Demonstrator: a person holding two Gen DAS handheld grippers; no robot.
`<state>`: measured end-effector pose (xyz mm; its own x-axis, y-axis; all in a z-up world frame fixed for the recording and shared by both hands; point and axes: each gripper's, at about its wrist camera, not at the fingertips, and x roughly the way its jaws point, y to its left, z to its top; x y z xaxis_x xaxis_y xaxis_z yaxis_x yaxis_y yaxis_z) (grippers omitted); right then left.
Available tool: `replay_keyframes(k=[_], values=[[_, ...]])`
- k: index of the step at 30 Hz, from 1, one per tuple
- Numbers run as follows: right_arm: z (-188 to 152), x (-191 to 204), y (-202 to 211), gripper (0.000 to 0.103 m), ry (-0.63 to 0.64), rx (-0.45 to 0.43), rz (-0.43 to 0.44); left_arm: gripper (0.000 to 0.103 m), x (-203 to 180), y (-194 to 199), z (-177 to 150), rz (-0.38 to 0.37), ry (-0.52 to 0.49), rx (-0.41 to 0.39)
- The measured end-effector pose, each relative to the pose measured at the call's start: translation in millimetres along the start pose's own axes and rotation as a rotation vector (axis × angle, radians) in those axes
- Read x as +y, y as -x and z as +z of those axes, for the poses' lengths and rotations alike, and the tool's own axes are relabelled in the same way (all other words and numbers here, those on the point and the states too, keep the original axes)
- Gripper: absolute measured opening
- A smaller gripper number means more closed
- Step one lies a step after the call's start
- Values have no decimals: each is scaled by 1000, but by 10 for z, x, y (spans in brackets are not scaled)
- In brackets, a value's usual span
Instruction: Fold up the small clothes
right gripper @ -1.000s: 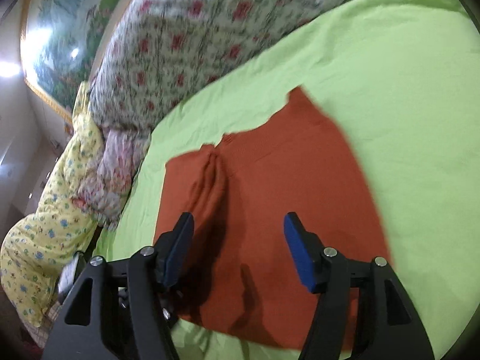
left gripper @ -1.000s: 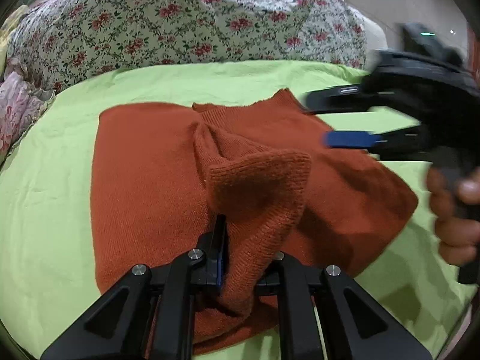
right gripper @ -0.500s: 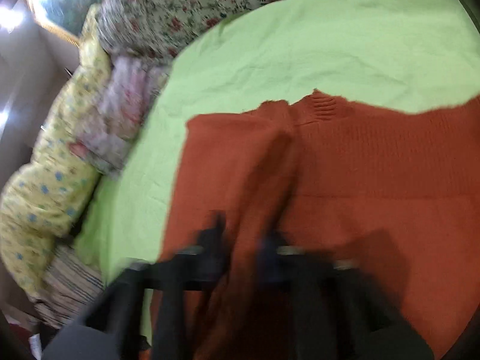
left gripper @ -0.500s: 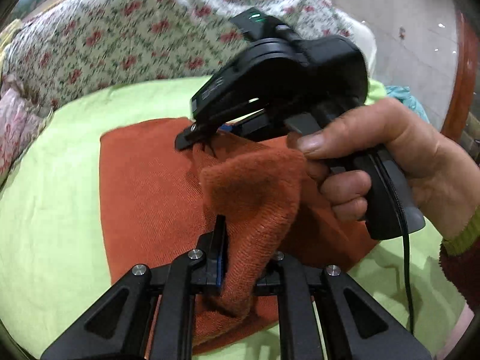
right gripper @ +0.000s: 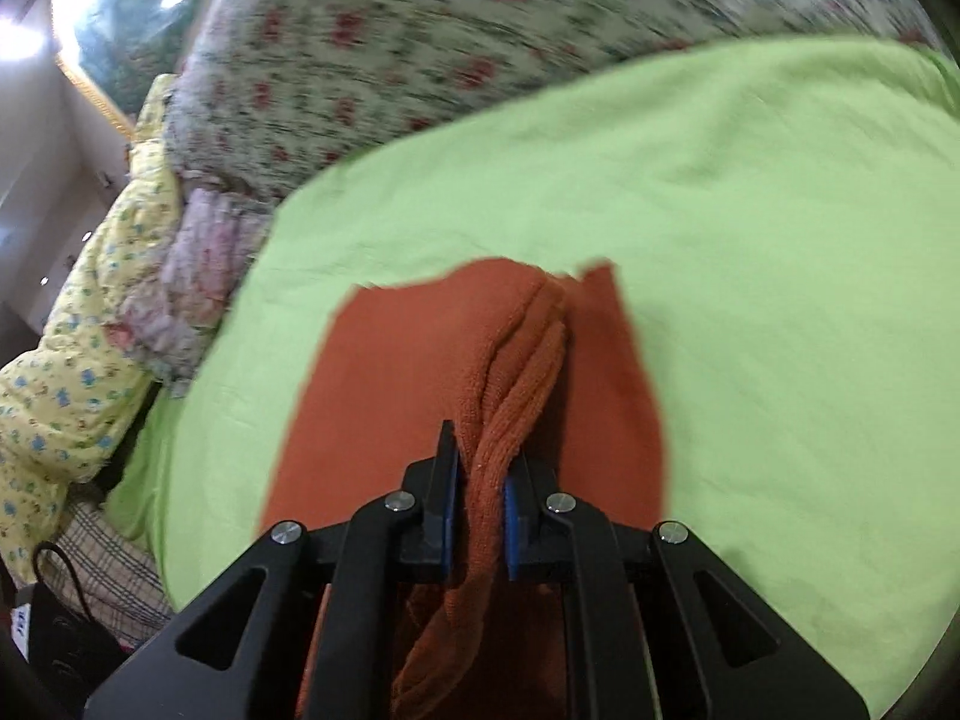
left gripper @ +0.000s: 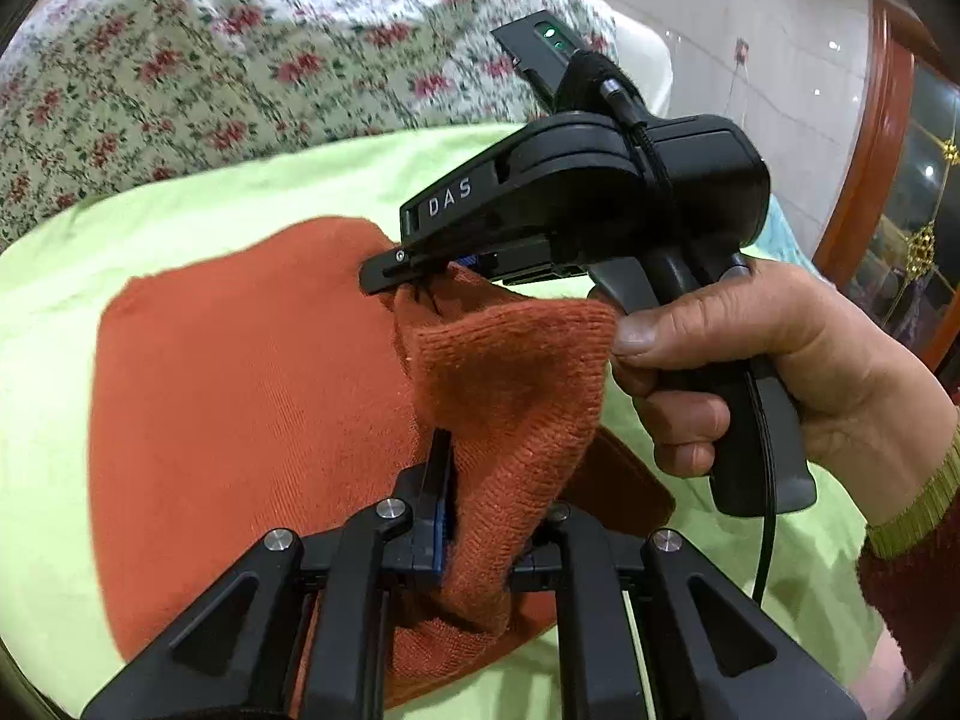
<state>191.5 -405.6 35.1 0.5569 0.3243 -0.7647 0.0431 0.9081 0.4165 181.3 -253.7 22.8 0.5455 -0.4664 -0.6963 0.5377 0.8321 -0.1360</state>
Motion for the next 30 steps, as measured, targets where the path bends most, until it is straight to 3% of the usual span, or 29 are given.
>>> replay_keyframes(k=[3, 6, 8, 10, 13, 15, 19, 21, 26, 30], values=[[-67, -178, -20, 13, -28, -27, 10, 14, -55, -119, -17, 4, -7, 15], [-98, -195, -49, 13, -18, -36, -14, 26, -101, -163, -12, -31, -14, 18], [-104, -195, -28, 13, -17, -49, -19, 43, -136, -184, -16, -54, -28, 29], [-106, -205, -35, 14, -24, -40, -25, 48, -194, -113, -118, -87, -37, 44], [-155, -281, 12, 34, -51, -20, -60, 59, -123, 89, -237, -125, -28, 60], [-210, -282, 152, 50, -42, -62, -119, 64, 11, 302, -336, -143, 14, 64], [-351, -298, 327, 59, -55, -100, -142, 71, 309, 635, -415, -123, 93, 51], [-428, -294, 356, 70, -61, -95, -127, 74, 555, 786, -402, -84, 147, 29], [-574, -225, 341, 75, -46, -59, -99, 79, 1136, 859, -328, -27, 288, 18], [-579, -233, 298, 76, -60, -42, -82, 79, 1480, 662, -335, -32, 384, 76]])
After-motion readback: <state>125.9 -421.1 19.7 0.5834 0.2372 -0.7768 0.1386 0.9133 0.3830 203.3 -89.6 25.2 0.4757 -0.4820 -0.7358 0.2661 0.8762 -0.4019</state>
